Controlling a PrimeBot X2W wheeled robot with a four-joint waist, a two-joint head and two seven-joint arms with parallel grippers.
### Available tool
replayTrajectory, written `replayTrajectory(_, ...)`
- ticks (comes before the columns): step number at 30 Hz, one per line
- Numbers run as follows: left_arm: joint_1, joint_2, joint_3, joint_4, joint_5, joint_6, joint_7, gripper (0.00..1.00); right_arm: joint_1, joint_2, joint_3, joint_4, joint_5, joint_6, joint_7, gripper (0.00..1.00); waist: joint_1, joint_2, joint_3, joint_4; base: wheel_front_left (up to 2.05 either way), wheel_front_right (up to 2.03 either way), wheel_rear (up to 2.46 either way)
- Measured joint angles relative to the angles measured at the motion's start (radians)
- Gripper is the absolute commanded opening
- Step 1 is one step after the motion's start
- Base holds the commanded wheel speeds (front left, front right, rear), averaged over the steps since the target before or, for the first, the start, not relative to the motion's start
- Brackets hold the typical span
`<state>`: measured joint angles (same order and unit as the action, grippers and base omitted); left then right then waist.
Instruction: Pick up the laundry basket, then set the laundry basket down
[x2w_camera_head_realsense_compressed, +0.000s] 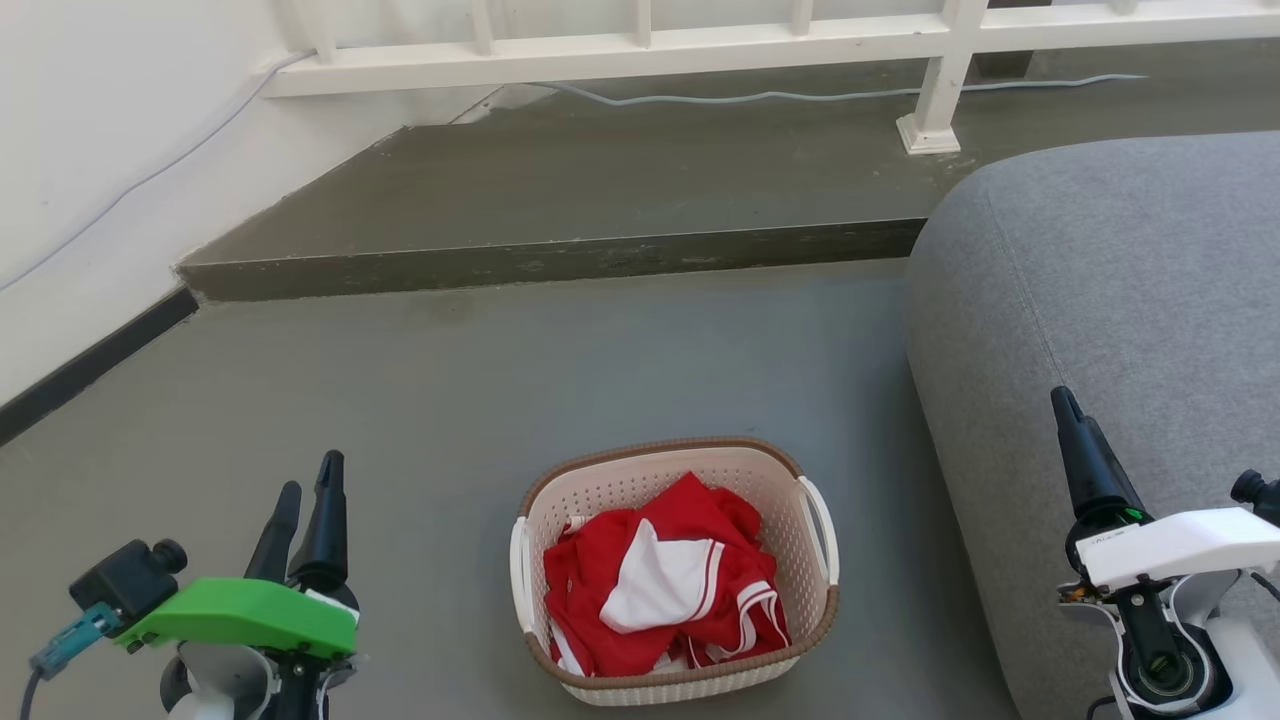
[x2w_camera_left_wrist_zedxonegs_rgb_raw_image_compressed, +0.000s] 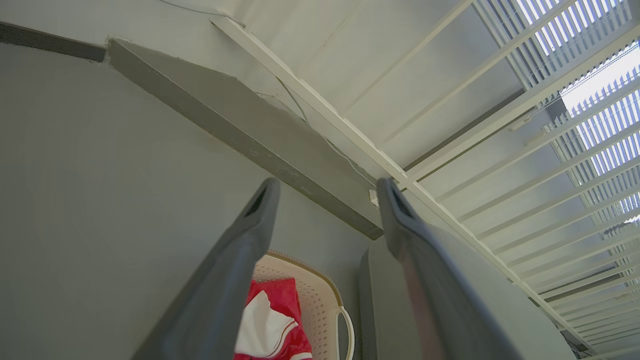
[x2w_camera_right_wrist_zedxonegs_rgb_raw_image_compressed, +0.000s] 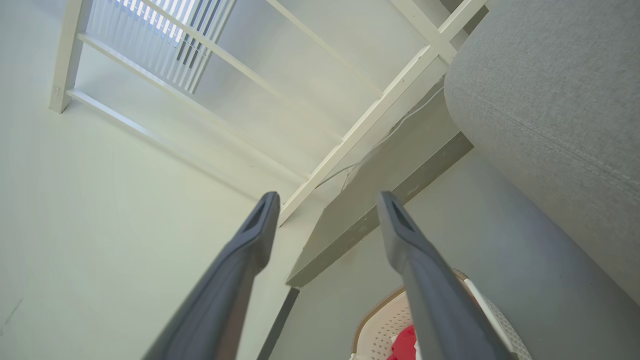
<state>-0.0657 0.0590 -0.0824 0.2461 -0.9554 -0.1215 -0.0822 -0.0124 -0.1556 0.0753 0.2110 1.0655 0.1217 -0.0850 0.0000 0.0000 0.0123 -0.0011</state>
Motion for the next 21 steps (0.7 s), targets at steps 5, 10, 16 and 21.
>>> replayTrajectory(5, -0.001, 0.015, -0.025, -0.007, 0.118, 0.014, -0.017, 1.0, -0.002, -0.01, 0.013, -0.004, -0.1, 0.0, -0.018, 1.0, 0.0, 0.0, 0.001, -0.001, 0.0, 0.0, 0.0)
replayTrajectory(10, -0.002, 0.015, -0.047, -0.018, 0.202, 0.027, -0.038, 1.0, -0.007, -0.011, 0.03, -0.011, -0.178, 0.001, -0.031, 1.0, 0.0, 0.0, 0.002, -0.001, 0.0, 0.0, 0.0)
replayTrajectory(16, -0.003, 0.013, -0.058, -0.025, 0.294, 0.034, -0.058, 1.0, -0.017, -0.011, 0.036, -0.021, -0.278, 0.0, -0.057, 1.0, 0.0, 0.0, 0.004, -0.001, 0.0, 0.0, 0.0)
replayTrajectory(21, -0.007, 0.01, -0.075, -0.029, 0.366, 0.035, -0.078, 1.0, -0.021, -0.011, 0.045, -0.03, -0.351, 0.0, -0.073, 1.0, 0.0, 0.0, 0.005, -0.002, 0.0, 0.0, 0.0)
